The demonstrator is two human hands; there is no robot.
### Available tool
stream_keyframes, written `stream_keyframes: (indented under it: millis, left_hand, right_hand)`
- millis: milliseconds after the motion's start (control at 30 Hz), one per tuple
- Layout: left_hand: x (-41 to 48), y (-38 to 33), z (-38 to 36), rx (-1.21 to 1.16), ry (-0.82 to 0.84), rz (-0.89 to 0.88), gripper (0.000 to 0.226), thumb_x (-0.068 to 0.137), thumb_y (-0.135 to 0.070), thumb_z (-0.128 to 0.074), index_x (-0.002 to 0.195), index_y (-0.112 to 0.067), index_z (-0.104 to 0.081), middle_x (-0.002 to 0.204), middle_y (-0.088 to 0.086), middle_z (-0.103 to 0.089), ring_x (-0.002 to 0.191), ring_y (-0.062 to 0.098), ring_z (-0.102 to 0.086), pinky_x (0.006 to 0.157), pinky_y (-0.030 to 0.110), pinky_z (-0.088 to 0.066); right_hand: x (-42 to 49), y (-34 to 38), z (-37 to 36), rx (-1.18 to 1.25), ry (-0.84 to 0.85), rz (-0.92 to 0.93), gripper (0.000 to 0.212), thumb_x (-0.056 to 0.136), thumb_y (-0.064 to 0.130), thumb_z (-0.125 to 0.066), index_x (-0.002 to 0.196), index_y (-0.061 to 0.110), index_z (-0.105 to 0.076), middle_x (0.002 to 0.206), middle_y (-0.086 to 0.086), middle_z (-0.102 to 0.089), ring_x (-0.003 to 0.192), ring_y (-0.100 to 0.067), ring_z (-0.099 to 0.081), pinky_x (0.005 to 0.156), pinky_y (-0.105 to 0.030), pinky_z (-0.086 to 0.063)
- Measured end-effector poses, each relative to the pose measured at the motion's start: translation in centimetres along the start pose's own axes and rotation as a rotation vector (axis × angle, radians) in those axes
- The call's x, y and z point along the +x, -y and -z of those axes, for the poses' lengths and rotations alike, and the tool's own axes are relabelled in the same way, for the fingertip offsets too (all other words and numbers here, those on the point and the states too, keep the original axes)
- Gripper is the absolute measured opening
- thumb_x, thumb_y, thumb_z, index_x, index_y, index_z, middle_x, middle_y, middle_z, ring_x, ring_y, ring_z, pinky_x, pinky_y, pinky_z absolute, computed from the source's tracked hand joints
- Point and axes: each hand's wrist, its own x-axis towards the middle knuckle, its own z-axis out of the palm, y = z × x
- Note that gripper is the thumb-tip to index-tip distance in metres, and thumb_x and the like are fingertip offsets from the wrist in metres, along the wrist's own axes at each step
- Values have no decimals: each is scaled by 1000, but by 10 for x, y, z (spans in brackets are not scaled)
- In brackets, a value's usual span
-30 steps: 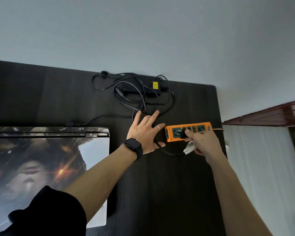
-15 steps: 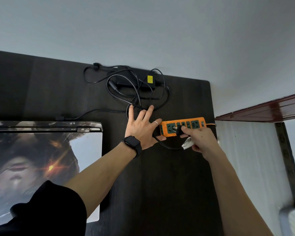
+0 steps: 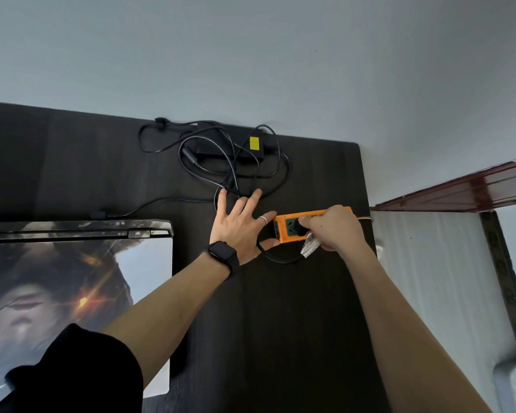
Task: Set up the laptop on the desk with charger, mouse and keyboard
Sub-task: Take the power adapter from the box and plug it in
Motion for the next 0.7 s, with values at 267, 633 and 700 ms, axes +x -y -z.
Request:
stream_keyframes:
  millis: [267, 633, 700]
  left_hand:
    - [-1, 9, -2, -65, 29, -38, 64, 89, -68, -42, 146, -44, -30, 162, 2, -2, 143, 25, -22, 115, 64, -4]
    - [-2, 8, -2, -177, 71, -48, 71, 89, -68, -44, 150, -47, -15, 162, 3, 3, 145, 27, -16, 114, 64, -4]
    - [1, 5, -1, -248, 72, -11, 63, 91, -67, -41, 148, -49, -22, 162, 2, -1, 145, 26, -15, 115, 64, -4]
  right_hand:
    - [-1, 9, -1, -111, 10, -27, 35, 97, 46, -60, 101, 11, -59, 85, -8, -70, 78, -20, -71, 80, -35, -61]
    - [-12, -1, -20, -47, -80, 5, 43, 100, 50, -51, 89, 12, -70, 86, -6, -73, 74, -18, -66, 56, -24, -35]
    - [-6, 6, -17, -110, -61, 3, 41, 99, 49, -53, 91, 11, -67, 82, -6, -71, 65, -15, -62, 53, -24, -35]
